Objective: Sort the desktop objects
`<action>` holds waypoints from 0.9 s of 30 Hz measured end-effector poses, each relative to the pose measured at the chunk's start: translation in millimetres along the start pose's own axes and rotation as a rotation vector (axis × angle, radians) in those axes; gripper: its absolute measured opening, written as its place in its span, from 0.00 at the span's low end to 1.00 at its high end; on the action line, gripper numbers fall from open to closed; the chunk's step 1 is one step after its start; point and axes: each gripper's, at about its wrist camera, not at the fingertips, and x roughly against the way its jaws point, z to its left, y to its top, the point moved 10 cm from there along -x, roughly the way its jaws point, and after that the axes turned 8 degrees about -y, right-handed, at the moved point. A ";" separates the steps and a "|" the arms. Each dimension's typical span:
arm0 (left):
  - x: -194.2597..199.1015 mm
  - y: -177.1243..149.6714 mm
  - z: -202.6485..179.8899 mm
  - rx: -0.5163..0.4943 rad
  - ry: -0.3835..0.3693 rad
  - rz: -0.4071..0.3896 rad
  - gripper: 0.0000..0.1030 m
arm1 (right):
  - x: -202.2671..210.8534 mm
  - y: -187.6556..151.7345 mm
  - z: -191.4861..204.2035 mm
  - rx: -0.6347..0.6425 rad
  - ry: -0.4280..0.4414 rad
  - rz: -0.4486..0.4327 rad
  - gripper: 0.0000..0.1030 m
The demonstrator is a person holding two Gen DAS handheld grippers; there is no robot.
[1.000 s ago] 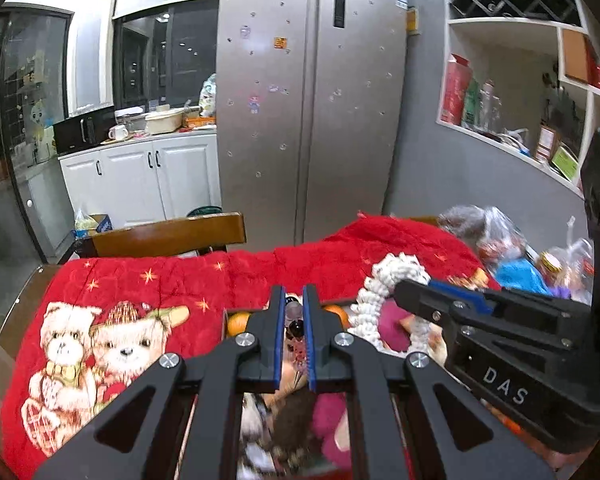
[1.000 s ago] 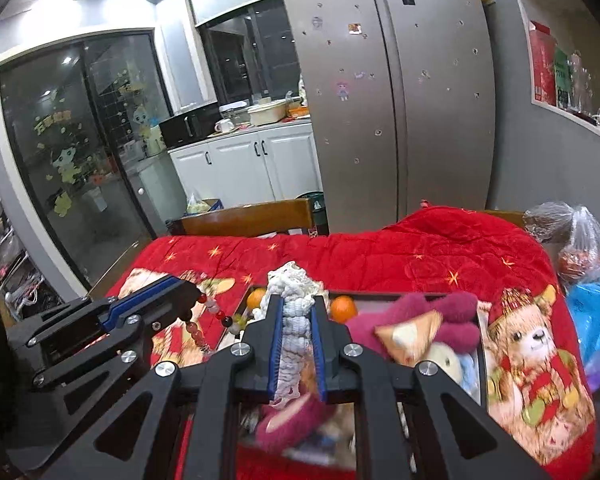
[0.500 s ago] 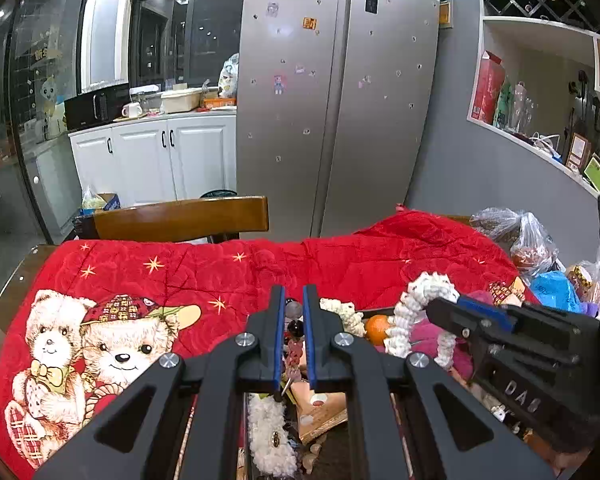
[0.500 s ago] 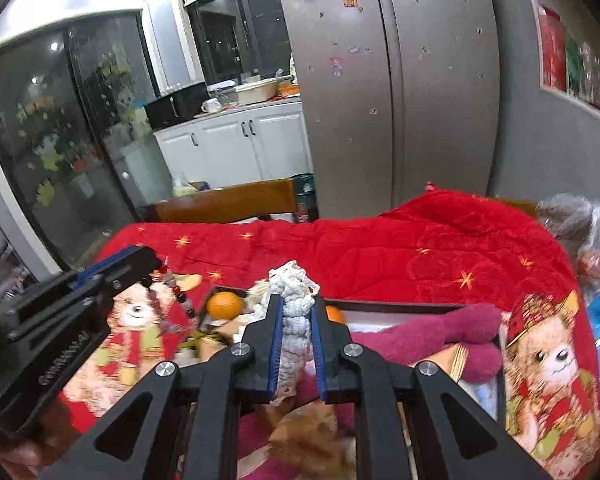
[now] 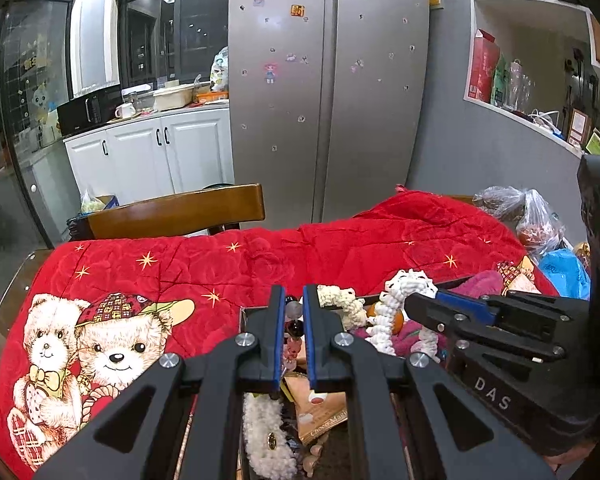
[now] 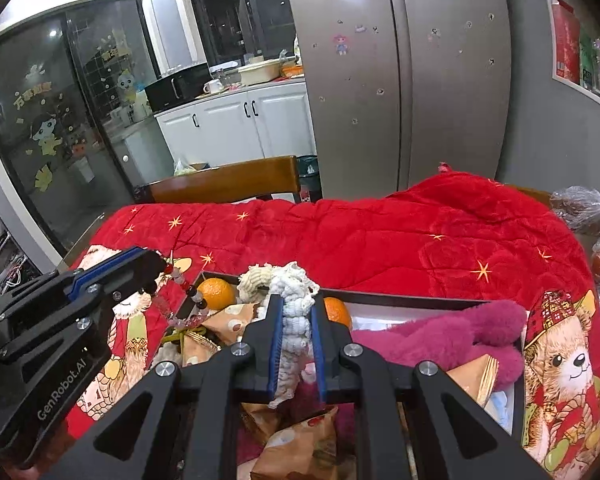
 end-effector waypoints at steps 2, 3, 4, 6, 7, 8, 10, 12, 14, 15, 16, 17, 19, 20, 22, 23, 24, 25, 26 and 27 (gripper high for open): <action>0.2 -0.2 0.2 -0.003 0.008 0.001 0.09 | -1.5 -1.3 1.6 0.003 0.001 0.006 0.13; 1.2 0.5 -0.3 -0.003 0.009 0.000 0.09 | -2.1 -1.8 2.4 0.001 0.007 0.008 0.13; 1.7 0.6 -0.1 -0.004 0.011 0.000 0.09 | -3.1 -2.3 3.2 -0.003 0.012 0.012 0.13; 2.1 1.9 -0.1 0.001 0.011 -0.001 0.09 | -4.1 -3.9 4.4 -0.002 0.008 0.018 0.13; 2.0 1.7 -0.1 0.008 0.003 0.001 0.09 | -5.1 -4.7 5.0 0.001 0.007 0.020 0.14; 2.0 1.5 0.1 0.012 -0.004 0.002 0.09 | -6.0 -5.5 5.5 -0.001 0.010 0.022 0.14; 1.2 1.0 0.6 0.017 -0.006 0.005 0.09 | -6.8 -6.2 7.3 -0.004 0.024 0.024 0.14; 0.3 0.2 -0.2 0.016 -0.009 0.010 0.09 | -7.7 -5.5 6.1 -0.010 0.018 0.020 0.15; -0.5 -0.3 -0.9 0.014 -0.011 0.011 0.09 | -8.5 -6.8 5.1 -0.006 0.016 0.023 0.15; -0.5 -0.4 -1.1 0.014 -0.010 0.011 0.09 | -9.3 -7.6 5.1 -0.010 0.020 0.027 0.16; -0.6 -0.2 -1.6 0.012 -0.009 0.011 0.09 | -11.0 -8.4 4.9 -0.021 0.033 0.034 0.16; -0.3 -0.3 -1.6 0.013 -0.007 0.012 0.09 | -11.8 -8.6 4.8 -0.029 0.041 0.039 0.19; 1.0 1.1 0.1 0.030 -0.008 0.011 0.16 | -11.6 -8.9 6.4 -0.045 0.073 0.048 0.42; 2.6 2.2 2.7 0.045 -0.001 0.008 0.28 | -9.7 -8.4 7.2 -0.048 0.086 0.046 0.46; 6.7 4.9 12.5 0.074 0.023 0.005 0.56 | -4.8 -4.7 6.7 -0.057 0.090 0.030 0.50; 10.2 7.0 15.7 0.086 0.023 -0.011 0.71 | -1.9 -2.2 2.9 -0.068 0.075 0.019 0.50; 14.2 9.5 18.2 0.093 0.022 -0.030 0.75 | 0.1 -0.5 -0.7 -0.080 0.067 0.014 0.51; 20.1 12.9 20.6 0.100 0.022 -0.053 0.78 | 2.5 1.7 -4.5 -0.096 0.068 0.008 0.57; 25.4 16.0 21.4 0.101 0.018 -0.066 0.80 | 6.3 4.7 -9.8 -0.126 0.080 -0.003 0.61; 29.4 18.6 21.6 0.099 0.019 -0.074 0.83 | 9.4 7.0 -12.9 -0.149 0.089 -0.012 0.66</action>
